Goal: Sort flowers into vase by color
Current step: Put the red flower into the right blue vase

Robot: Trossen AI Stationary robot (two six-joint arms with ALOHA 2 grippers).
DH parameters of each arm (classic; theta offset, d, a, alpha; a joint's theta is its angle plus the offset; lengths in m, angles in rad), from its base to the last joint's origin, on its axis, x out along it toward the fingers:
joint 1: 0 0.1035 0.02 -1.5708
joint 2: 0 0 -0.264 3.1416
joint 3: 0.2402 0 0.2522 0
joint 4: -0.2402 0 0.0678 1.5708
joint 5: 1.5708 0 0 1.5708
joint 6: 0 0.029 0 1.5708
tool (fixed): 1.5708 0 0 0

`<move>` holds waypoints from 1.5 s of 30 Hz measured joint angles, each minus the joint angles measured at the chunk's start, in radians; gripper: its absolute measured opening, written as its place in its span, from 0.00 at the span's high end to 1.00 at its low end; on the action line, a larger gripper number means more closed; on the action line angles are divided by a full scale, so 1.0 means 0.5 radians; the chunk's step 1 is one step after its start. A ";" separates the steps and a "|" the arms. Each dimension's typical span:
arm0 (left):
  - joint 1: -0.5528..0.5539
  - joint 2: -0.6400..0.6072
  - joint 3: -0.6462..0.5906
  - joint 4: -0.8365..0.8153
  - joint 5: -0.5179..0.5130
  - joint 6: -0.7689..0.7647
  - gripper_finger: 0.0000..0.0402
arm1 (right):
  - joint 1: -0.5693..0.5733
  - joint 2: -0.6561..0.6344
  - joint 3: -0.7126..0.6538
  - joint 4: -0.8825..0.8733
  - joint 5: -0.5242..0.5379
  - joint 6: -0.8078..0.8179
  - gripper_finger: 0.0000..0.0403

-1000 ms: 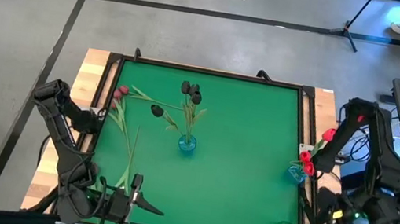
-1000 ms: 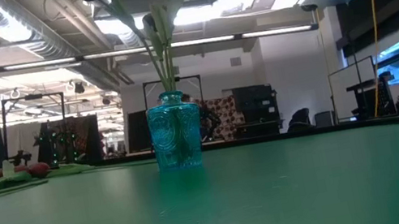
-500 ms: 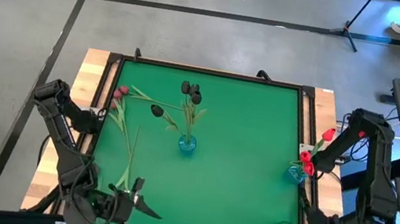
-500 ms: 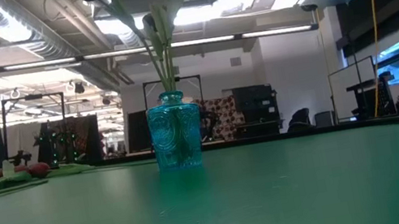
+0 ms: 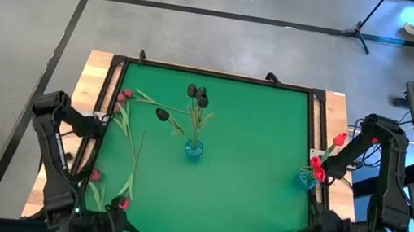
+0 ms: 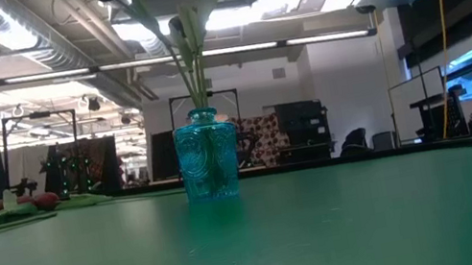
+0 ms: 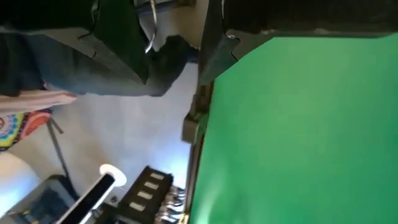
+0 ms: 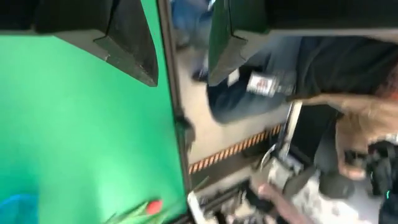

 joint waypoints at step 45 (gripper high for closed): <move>0.642 0.191 -0.591 -1.081 1.093 -1.291 0.64 | -0.802 0.200 -0.003 0.361 -0.725 -0.552 0.65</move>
